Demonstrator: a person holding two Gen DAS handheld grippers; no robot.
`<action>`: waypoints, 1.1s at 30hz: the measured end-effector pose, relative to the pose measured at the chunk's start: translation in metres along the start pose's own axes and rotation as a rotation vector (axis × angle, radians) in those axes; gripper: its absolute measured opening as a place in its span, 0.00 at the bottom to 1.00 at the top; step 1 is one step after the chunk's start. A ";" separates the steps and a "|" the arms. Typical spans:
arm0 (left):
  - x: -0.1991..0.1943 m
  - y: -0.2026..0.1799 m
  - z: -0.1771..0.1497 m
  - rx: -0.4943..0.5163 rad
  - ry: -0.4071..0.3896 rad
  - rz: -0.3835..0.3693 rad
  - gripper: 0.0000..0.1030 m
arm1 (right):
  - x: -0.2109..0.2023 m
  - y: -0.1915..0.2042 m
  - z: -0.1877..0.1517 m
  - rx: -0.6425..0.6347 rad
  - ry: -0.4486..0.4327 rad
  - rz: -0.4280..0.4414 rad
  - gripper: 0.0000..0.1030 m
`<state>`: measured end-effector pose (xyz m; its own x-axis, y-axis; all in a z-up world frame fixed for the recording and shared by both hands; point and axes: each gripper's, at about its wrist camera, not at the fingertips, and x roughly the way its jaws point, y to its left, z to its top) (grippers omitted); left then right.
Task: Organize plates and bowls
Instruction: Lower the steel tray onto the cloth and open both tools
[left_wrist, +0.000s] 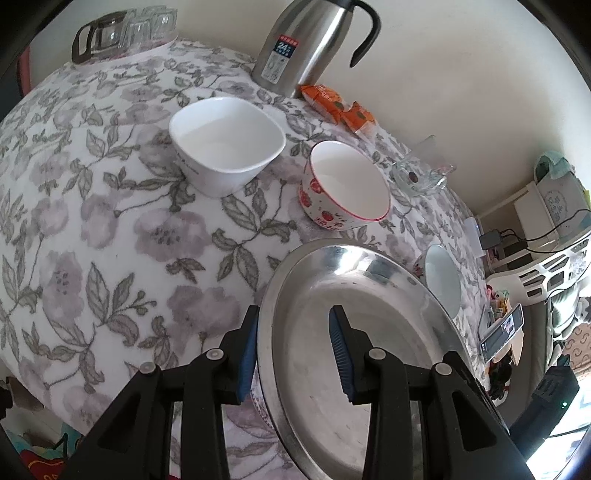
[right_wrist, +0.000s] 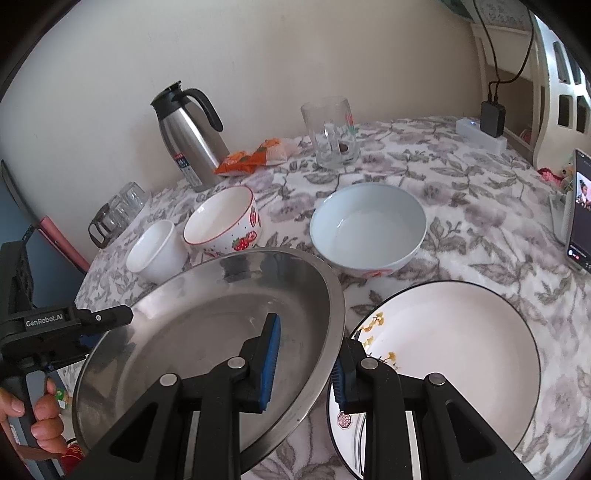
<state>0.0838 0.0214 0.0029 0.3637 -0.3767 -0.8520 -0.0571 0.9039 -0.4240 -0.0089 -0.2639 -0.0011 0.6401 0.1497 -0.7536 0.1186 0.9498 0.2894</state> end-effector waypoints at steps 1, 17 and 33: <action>0.000 0.001 0.000 -0.004 0.002 0.000 0.36 | 0.002 0.001 0.000 -0.003 0.005 -0.001 0.26; 0.017 0.018 0.000 -0.056 0.065 0.029 0.36 | 0.024 0.004 -0.008 -0.039 0.083 -0.031 0.26; 0.038 0.025 -0.009 -0.082 0.167 0.084 0.36 | 0.039 0.002 -0.017 -0.051 0.172 -0.070 0.26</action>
<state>0.0881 0.0274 -0.0428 0.1954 -0.3351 -0.9217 -0.1592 0.9165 -0.3670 0.0033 -0.2516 -0.0402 0.4923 0.1234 -0.8616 0.1169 0.9716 0.2059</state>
